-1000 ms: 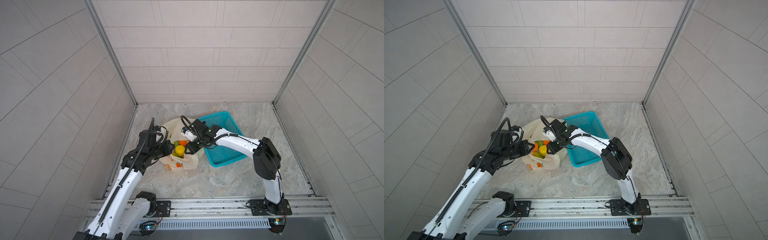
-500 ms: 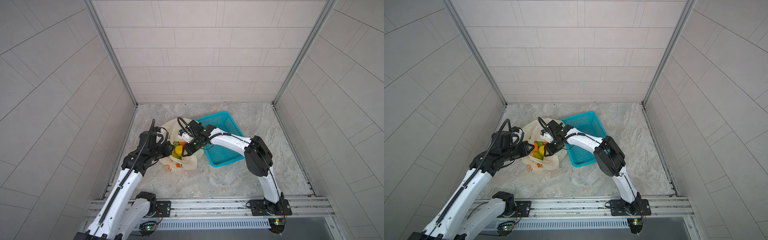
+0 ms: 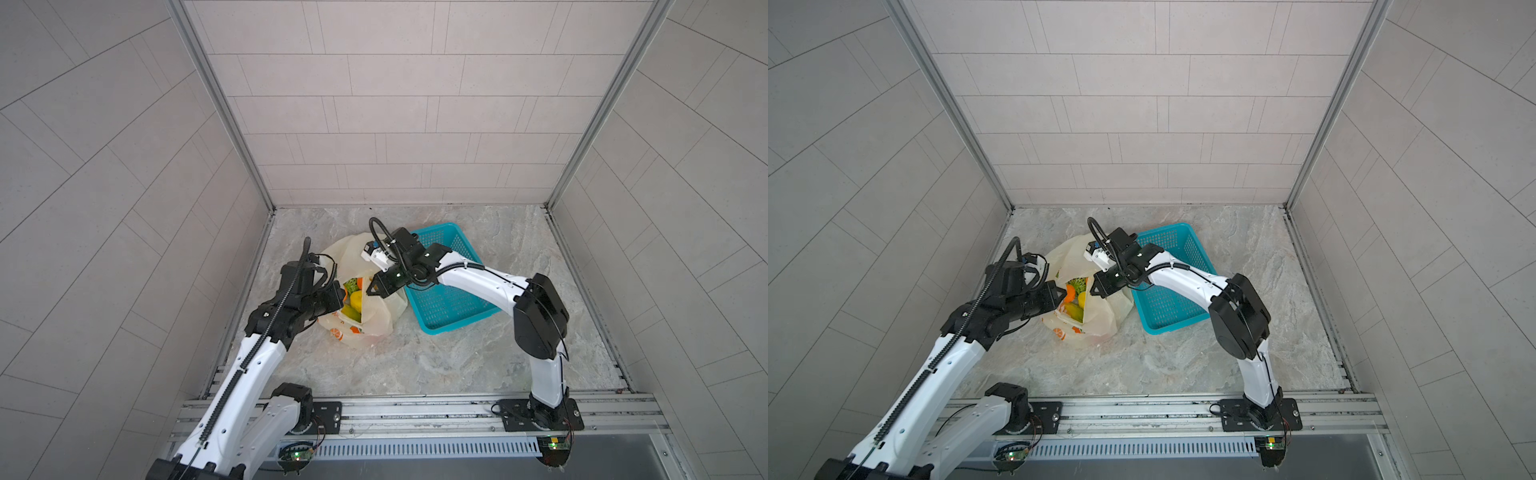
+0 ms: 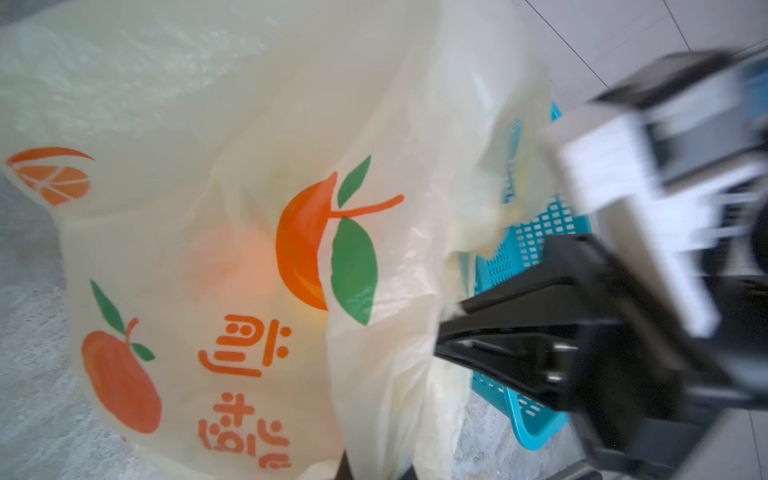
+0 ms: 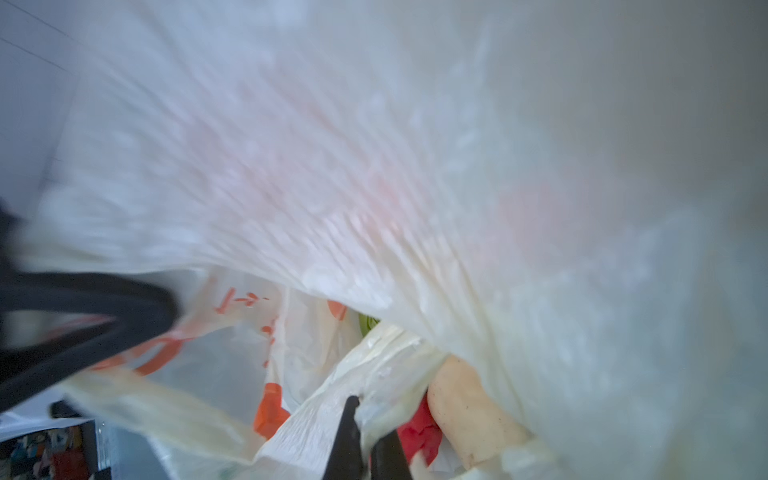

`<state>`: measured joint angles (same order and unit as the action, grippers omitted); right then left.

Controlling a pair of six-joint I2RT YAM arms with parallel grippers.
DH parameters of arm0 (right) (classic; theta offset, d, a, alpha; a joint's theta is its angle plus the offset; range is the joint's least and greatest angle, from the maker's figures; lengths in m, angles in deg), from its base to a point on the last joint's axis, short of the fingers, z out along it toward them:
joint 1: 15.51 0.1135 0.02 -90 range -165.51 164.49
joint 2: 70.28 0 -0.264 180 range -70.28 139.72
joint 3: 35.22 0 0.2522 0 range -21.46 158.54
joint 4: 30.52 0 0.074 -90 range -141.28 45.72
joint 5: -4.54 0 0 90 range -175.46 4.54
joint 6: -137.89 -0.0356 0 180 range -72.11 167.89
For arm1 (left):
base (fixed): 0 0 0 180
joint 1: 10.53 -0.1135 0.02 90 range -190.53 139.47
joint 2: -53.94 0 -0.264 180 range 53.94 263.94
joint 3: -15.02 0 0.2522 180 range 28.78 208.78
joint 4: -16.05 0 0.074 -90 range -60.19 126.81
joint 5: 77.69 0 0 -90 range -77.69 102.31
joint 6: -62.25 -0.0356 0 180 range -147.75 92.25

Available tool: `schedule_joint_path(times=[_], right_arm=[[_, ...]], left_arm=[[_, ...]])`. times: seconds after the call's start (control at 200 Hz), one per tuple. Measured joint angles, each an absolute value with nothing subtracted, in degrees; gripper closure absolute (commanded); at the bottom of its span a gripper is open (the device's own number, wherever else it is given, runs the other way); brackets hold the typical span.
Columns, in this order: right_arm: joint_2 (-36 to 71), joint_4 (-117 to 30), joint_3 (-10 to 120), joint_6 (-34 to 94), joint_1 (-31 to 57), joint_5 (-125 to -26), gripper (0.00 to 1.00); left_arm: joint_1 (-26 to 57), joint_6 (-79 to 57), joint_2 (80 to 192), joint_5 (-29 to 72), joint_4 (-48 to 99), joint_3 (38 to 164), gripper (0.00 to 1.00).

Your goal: Place the fruits into the plastic bag

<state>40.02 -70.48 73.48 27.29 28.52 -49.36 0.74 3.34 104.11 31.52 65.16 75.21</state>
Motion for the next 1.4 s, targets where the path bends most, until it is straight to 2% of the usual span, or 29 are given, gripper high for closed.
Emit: schedule_joint_path(times=[0.225,0.43,0.606,0.831,0.911,0.961,1.016,1.086,1.211,1.331,1.401], right_arm=[[29.33,-56.80,71.84,21.94,26.75,-48.01,1.00],[28.42,-53.69,76.05,20.62,26.40,-47.03,1.00],[27.70,-54.63,80.69,22.18,25.66,-47.27,1.00],[21.66,-57.58,81.87,25.35,23.82,-50.33,0.99],[18.45,-57.76,78.83,25.32,21.49,-52.71,0.92],[16.42,-57.96,75.95,24.67,19.23,-54.85,0.84],[14.43,-57.89,72.01,24.45,16.63,-57.50,0.75],[12.24,-58.07,66.07,23.75,13.46,-61.78,0.67],[8.99,-59.03,55.33,25.48,10.95,-72.90,0.60],[5.14,-57.98,44.93,28.58,10.69,-86.52,0.49],[2.49,-55.29,38.59,30.59,10.25,-95.26,0.48]], left_arm=[[0.72,6.79,105.16,25.99,64.18,75.23,1.00],[0.61,10.44,107.72,24.72,59.13,74.86,0.92],[0.48,13.17,111.00,27.82,50.93,71.76,0.88],[0.63,14.40,118.93,33.90,42.69,71.23,0.66],[0.65,13.24,120.42,34.12,43.87,73.35,0.44],[0.74,11.21,120.35,33.77,45.67,75.36,0.21],[0.74,9.85,119.91,32.35,48.07,78.42,0.01],[0.76,7.25,118.93,29.72,51.57,83.19,0.00],[0.74,2.77,116.79,22.42,57.45,92.81,0.00],[0.87,0.85,114.69,8.28,61.14,98.47,0.00],[0.87,0.63,113.99,-2.52,62.23,98.12,0.00]])
